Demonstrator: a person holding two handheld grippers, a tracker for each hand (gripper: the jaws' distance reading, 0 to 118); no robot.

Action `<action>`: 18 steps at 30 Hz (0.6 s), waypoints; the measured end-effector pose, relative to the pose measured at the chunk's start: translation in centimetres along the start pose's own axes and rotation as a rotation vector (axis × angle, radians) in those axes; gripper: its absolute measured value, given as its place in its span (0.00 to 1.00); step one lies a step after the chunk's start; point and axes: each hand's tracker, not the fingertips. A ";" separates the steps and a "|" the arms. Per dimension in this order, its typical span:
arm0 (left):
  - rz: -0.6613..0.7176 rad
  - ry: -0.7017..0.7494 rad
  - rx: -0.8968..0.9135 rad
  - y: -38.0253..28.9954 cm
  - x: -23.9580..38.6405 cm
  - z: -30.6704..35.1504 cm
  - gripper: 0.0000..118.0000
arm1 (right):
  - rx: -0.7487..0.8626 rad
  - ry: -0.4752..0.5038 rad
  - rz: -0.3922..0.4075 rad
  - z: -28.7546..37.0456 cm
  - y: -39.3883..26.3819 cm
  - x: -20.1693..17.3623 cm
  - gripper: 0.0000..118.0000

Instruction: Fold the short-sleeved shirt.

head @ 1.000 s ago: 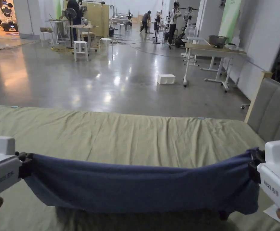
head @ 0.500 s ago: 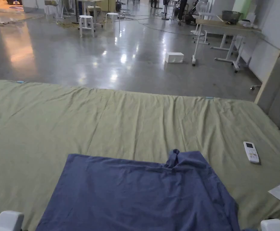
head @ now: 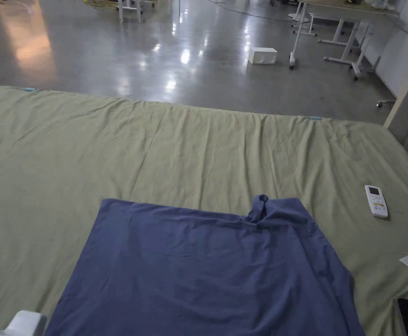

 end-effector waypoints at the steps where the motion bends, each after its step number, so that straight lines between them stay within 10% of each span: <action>1: -0.016 0.003 -0.002 0.1 0.1 0.1 0.10 | -0.006 -0.007 0.003 0.3 0.3 0.0 0.11; 3: -0.067 0.007 -0.007 0.4 0.1 0.5 0.11 | -0.002 -0.049 -0.001 1.1 0.6 0.2 0.15; 8: -0.027 0.016 0.143 2.7 -0.1 3.4 0.44 | 0.181 -0.046 -0.080 6.1 3.7 1.5 0.74; 14: 0.029 0.026 0.489 6.8 2.1 7.1 0.44 | 0.539 -0.054 -0.154 11.5 9.3 -0.3 0.73; 18: 0.044 0.047 0.685 9.6 4.8 9.7 0.32 | 0.775 -0.064 -0.256 13.7 12.4 -2.3 0.50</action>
